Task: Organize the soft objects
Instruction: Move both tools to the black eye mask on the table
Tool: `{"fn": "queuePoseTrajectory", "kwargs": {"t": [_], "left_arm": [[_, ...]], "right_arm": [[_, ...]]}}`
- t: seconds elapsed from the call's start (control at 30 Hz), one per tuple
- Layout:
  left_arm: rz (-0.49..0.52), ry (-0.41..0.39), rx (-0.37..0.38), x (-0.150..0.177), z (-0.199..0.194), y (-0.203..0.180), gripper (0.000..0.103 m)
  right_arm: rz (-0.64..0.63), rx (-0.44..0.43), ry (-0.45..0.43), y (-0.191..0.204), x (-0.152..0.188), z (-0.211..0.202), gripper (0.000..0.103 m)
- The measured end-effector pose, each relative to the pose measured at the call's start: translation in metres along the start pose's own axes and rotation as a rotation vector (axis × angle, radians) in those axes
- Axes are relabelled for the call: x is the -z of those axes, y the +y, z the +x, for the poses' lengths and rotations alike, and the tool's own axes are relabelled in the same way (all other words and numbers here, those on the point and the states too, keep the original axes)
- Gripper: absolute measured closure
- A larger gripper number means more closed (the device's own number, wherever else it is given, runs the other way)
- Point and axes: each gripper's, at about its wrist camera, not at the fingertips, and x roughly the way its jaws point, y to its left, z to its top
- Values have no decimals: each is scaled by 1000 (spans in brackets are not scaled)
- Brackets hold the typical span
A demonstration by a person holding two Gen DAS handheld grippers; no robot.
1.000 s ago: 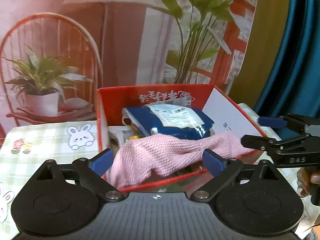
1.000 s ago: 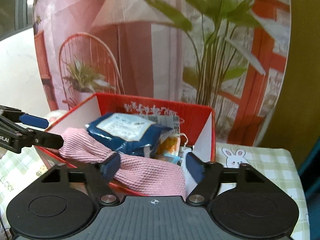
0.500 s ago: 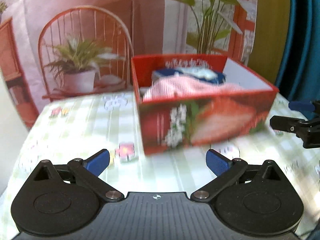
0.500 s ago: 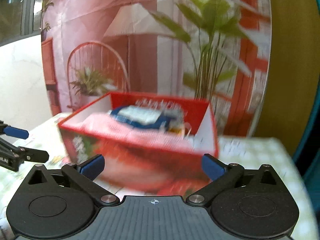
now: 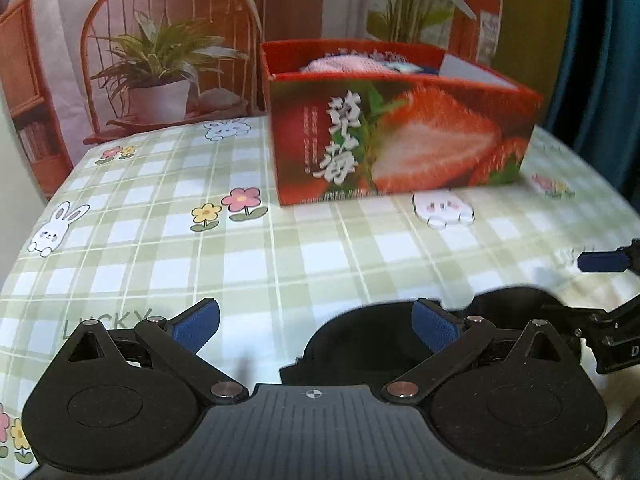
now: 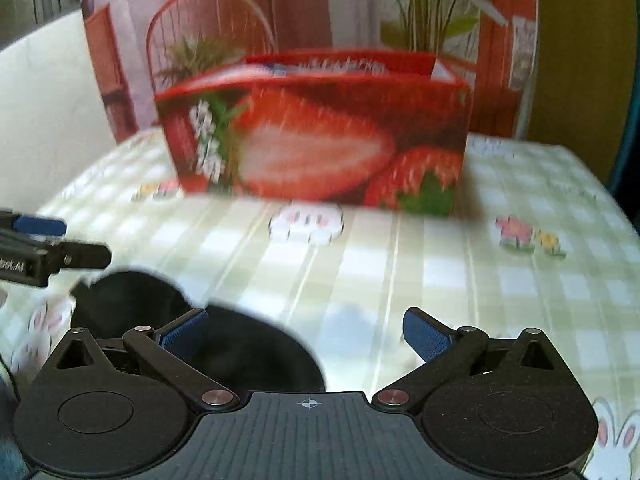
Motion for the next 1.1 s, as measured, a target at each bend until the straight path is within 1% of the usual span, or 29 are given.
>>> {"fn": "queuePoseTrajectory", "kwargs": {"t": [0.07, 0.17, 0.3, 0.43, 0.6, 0.73, 0.87, 0.97, 1.07, 1.1], "left_arm": [[2, 4, -4, 4, 1, -1, 0], [-18, 15, 13, 8, 3, -1, 0], [-26, 17, 13, 10, 6, -1, 0], [-38, 31, 25, 12, 11, -1, 0], [-54, 46, 42, 14, 14, 0, 0], [-77, 75, 41, 17, 19, 4, 0], [-102, 97, 36, 19, 25, 9, 0], [-89, 95, 31, 19, 26, 9, 0], [-48, 89, 13, 21, 27, 4, 0], [-55, 83, 14, 22, 27, 4, 0]], "right_arm": [[-21, 2, 34, 4, 5, 2, 1], [-54, 1, 83, 10, 9, 7, 1], [-98, 11, 121, 19, 13, 14, 1], [-88, 14, 122, 15, 10, 18, 1], [-87, 35, 100, 8, 8, 24, 1], [-103, 69, 71, 4, 6, 27, 1], [-96, 68, 64, 3, 7, 27, 0], [-78, 58, 64, 0, 7, 28, 0], [-58, 49, 64, -2, 8, 28, 0], [-58, 51, 62, -1, 9, 28, 0]]}}
